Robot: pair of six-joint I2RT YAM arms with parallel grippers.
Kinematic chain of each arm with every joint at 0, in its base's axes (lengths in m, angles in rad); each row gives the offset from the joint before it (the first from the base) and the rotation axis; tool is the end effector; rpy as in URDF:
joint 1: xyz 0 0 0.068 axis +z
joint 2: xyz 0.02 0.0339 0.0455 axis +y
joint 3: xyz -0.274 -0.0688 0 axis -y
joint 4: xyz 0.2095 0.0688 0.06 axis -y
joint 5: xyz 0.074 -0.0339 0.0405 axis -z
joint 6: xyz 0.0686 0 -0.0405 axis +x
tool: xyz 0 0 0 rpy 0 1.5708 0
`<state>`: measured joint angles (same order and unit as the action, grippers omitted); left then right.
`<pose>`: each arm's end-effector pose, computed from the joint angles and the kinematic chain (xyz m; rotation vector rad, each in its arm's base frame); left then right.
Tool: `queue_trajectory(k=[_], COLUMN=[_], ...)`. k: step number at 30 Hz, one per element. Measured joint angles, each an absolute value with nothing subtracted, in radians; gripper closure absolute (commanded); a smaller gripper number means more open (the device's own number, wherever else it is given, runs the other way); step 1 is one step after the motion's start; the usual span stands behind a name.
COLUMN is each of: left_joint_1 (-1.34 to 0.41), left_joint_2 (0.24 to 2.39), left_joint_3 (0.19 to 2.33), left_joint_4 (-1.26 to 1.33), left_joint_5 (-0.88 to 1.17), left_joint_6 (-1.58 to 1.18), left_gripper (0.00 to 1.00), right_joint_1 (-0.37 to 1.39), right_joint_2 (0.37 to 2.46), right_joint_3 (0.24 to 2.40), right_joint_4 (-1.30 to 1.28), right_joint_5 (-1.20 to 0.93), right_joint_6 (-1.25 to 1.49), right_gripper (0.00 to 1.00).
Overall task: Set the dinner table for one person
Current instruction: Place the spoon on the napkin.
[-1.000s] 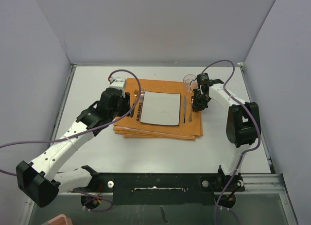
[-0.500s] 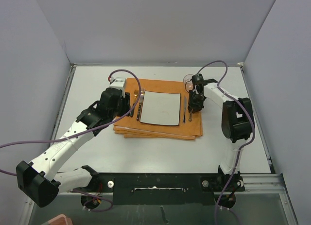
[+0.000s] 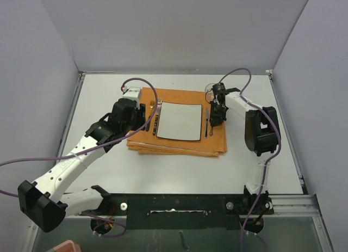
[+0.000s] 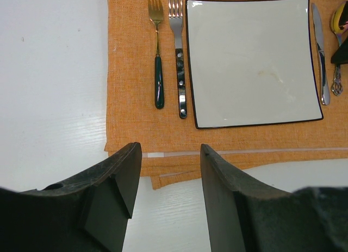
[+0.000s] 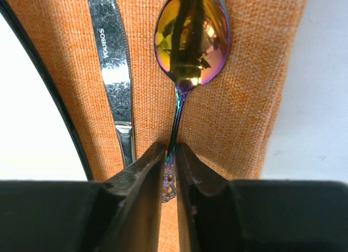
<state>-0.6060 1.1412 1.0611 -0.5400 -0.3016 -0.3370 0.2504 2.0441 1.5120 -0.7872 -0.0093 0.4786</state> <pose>0.2031 -0.1160 0.3246 0.1222 2.1633 -0.2126 0.3790 0.0976 0.1647 0.3292 2.8878 0.1436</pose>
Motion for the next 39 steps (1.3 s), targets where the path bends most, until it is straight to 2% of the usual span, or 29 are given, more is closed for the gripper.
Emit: queue_trajectory(k=[2,6,33,35,39], left_joint_1=[-0.606,-0.606,-0.606,-0.606,-0.606], left_joint_2=[1.141,1.141,1.141,1.141,1.141], left_joint_3=[1.061,1.061,1.061,1.061,1.061], left_joint_4=[-0.54,-0.542,-0.542,-0.542,-0.542], left_joint_5=[-0.302,-0.302,-0.302,-0.302,-0.302], left_joint_6=[-0.337,-0.336,-0.332,-0.331,-0.331], left_gripper=[0.54,0.54,0.54,0.54,0.54], right_joint_1=[0.251,0.255,0.291,0.293,0.301], right_joint_2=[2.046,2.051,2.049,2.049,2.049], right_joint_3=[1.516,1.517,1.513,1.514,1.515], right_joint_4=[-0.786,-0.785,-0.773,-0.773,-0.774], right_joint_5=[-0.007,-0.006,0.036,0.039,0.045], right_joint_6=[0.478,0.48,0.469,0.469,0.473], right_gripper=[0.95,1.0,1.0,0.92,0.64])
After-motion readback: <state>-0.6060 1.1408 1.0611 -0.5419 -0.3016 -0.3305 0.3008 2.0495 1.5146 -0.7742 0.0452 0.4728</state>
